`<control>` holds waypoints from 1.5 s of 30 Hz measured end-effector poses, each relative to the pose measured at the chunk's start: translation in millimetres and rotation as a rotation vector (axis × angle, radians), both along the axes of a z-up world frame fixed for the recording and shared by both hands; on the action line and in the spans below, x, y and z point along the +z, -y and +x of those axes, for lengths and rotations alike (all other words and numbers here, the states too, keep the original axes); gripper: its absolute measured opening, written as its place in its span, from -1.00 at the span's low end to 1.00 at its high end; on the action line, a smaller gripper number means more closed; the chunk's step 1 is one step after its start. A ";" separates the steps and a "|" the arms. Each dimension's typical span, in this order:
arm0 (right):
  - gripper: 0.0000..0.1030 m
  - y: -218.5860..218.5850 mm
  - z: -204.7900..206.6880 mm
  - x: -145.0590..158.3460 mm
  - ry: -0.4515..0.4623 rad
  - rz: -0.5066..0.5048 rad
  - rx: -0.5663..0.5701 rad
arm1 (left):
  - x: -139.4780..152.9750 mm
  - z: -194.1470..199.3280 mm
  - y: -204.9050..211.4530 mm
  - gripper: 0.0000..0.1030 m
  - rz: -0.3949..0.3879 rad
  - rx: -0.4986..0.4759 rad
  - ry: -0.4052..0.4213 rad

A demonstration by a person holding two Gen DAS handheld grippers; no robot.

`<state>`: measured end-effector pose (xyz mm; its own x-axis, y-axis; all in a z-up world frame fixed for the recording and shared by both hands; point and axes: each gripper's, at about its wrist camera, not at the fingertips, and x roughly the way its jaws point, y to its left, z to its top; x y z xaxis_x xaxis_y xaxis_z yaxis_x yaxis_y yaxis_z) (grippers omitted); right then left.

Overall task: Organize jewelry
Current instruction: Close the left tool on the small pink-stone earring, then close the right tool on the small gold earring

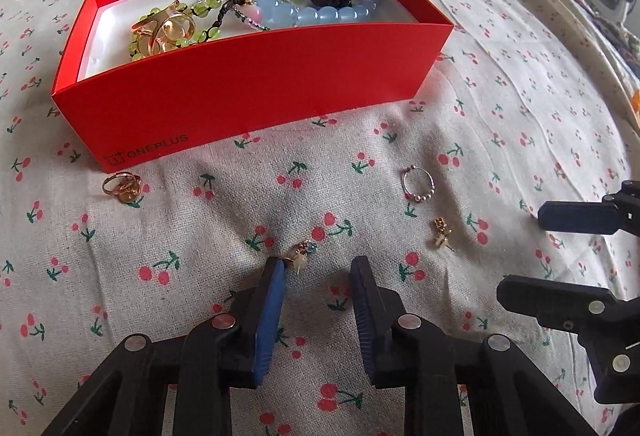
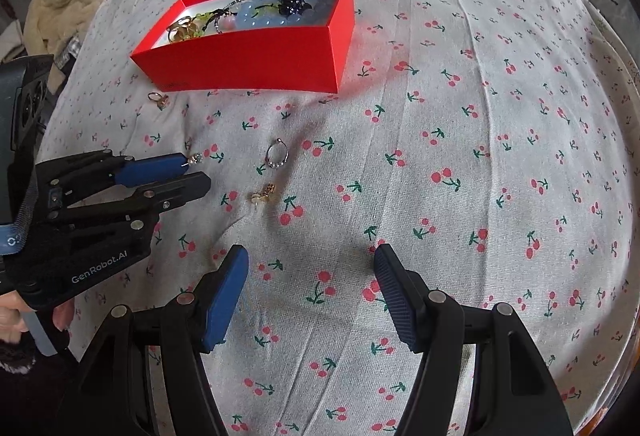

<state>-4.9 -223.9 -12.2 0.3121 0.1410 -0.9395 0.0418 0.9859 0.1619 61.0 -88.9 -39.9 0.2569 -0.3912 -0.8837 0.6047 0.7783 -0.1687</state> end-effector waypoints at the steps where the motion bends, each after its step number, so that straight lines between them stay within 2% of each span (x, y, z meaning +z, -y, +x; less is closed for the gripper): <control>1: 0.32 0.2 0.4 -0.1 0.000 0.000 -0.001 | -0.2 -0.1 0.5 -0.56 0.007 0.002 0.006; 3: 0.32 0.2 0.5 -0.4 -0.001 -0.001 -0.001 | -0.3 0.7 1.7 -0.62 0.017 0.005 0.013; 7: 0.32 -0.4 0.1 -0.9 -0.003 -0.007 -0.001 | -1.0 0.7 3.7 -0.89 0.053 0.009 0.042; 13: 0.32 -1.1 1.2 -0.2 0.005 0.003 -0.010 | 3.9 -2.2 -1.5 -0.89 0.061 0.018 0.051; 19: 0.30 -5.4 5.6 2.3 0.014 0.074 -0.020 | 9.5 -5.3 -15.8 -0.89 0.070 0.040 0.054; 21: 0.18 -12.6 8.4 1.8 0.014 0.087 -0.001 | 11.3 -5.8 -21.7 -0.89 0.071 0.048 0.057; 23: -0.06 -21.6 11.6 -1.2 0.002 0.106 0.031 | 12.7 -6.0 -26.5 -0.89 0.071 0.053 0.057; 25: -0.14 -29.9 14.3 -6.4 -0.014 0.121 0.056 | 14.5 -6.1 -32.1 -0.89 0.065 0.059 0.055; 27: -0.22 -36.2 16.2 -10.0 -0.008 0.088 0.068 | 15.7 -6.3 -37.4 -0.89 0.058 0.065 0.050; 33: -0.54 -33.3 25.9 -16.7 0.027 0.068 0.042 | 16.0 -6.5 -48.8 -0.89 0.048 0.071 0.033; 35: -0.73 -31.4 28.3 -17.8 0.042 0.054 0.035 | 17.5 -6.5 -52.6 -0.89 0.040 0.073 0.030; 38: -0.86 -28.0 30.4 -19.9 0.055 0.051 0.020 | 19.7 -7.2 -54.6 -0.89 0.028 0.073 0.024; 45: -0.91 -34.5 32.4 -17.9 0.068 -0.003 0.035 | 22.6 -8.4 -59.6 -0.89 0.017 0.080 0.018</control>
